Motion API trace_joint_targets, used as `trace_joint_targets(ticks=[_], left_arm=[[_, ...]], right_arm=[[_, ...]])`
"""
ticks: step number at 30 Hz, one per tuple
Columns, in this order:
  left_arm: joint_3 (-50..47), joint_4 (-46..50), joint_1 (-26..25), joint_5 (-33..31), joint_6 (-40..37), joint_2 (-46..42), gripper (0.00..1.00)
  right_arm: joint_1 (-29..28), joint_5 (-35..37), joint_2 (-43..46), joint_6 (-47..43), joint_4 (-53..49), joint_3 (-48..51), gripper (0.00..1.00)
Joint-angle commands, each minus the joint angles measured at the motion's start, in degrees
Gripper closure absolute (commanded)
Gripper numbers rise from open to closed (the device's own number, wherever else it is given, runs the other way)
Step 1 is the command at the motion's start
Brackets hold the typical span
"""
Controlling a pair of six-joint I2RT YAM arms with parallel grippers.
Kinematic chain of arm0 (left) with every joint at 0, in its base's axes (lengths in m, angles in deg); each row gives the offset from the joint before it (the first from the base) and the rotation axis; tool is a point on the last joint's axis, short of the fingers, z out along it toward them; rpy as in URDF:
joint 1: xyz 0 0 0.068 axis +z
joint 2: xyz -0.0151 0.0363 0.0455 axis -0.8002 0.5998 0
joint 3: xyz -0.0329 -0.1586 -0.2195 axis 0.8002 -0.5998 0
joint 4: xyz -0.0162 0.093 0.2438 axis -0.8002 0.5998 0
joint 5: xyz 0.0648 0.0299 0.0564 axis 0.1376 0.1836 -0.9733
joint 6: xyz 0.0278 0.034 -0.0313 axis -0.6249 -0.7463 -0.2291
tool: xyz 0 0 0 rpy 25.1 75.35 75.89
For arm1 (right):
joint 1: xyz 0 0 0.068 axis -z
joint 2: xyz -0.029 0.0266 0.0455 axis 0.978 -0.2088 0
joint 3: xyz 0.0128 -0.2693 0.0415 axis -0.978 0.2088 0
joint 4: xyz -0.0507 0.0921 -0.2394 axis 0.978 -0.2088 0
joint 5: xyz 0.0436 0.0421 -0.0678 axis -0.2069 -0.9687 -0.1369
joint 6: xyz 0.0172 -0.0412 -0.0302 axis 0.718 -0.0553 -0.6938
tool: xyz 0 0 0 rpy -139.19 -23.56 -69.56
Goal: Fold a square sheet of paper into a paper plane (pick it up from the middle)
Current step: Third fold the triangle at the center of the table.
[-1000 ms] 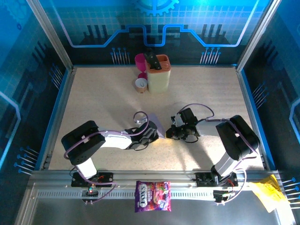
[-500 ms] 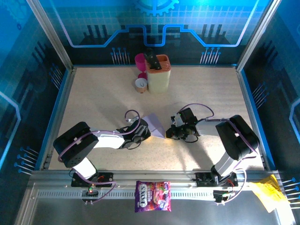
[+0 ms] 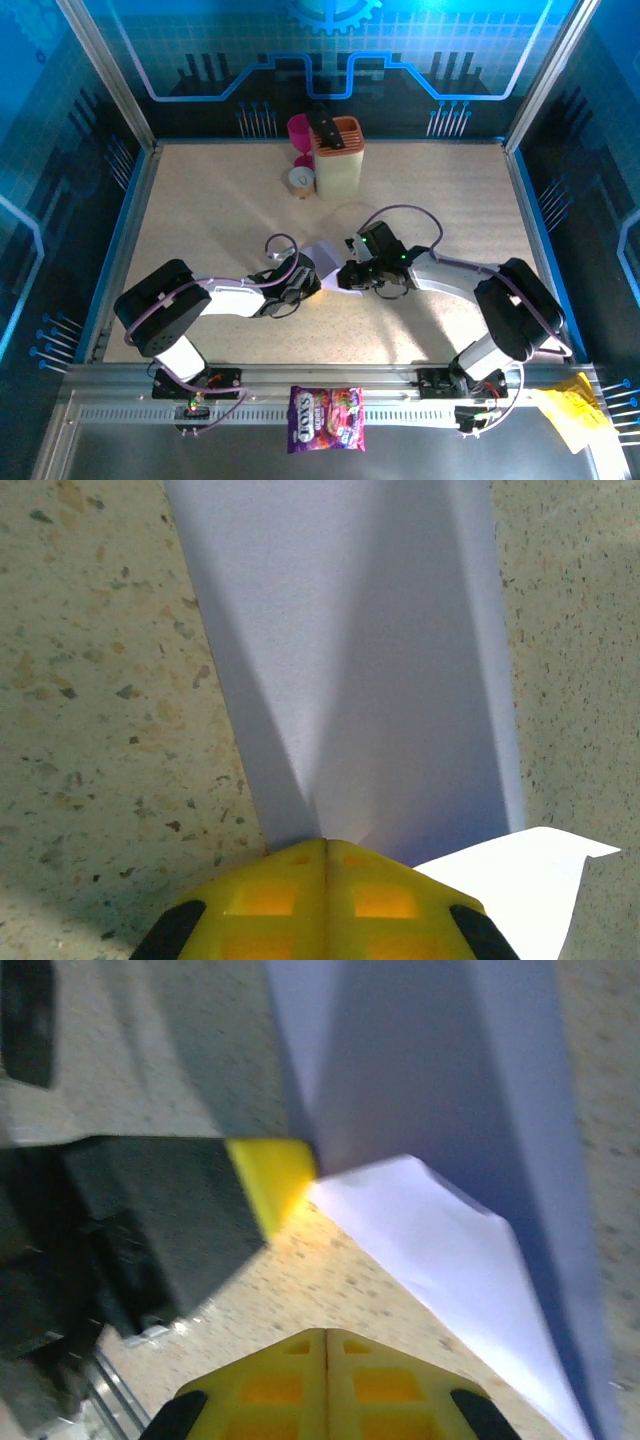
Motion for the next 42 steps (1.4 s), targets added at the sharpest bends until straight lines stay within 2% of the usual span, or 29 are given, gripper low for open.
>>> trace_joint_targets(ticks=[1, 7, 11, 22, 31, 38, 42], left_arm=[[-2.8, 7.4, 1.0, -2.6, -0.8, 2.9, 1.0], [-3.2, 7.9, 1.0, -2.7, -0.5, 3.2, 1.0], [-3.3, 8.5, 1.0, -2.7, 0.4, 3.9, 1.0], [-3.2, 8.9, 1.1, -2.4, 3.0, 6.7, 1.0], [-2.8, 9.0, 1.1, -2.1, 3.4, 7.4, 1.0], [-2.2, 9.8, 1.1, -2.1, 3.0, 7.0, 1.0], [-2.1, 10.0, 1.1, -2.2, 2.9, 6.8, 1.0]], right_arm=[[-1.8, 1.9, -4.4, 2.9, 1.5, -1.5, 1.0], [-3.3, 2.2, -12.0, 6.5, 8.6, -2.1, 1.0], [-3.0, 3.1, -12.6, 6.8, 10.1, 0.9, 1.0], [2.6, 0.3, -5.7, 7.3, 13.9, 12.0, 1.0], [10.2, -2.4, -1.6, 11.1, 15.9, 18.0, 1.0], [17.2, -3.0, -0.4, 17.2, 13.2, 21.0, 1.0], [18.2, -0.4, 3.3, 17.5, 8.4, 21.1, 1.0]])
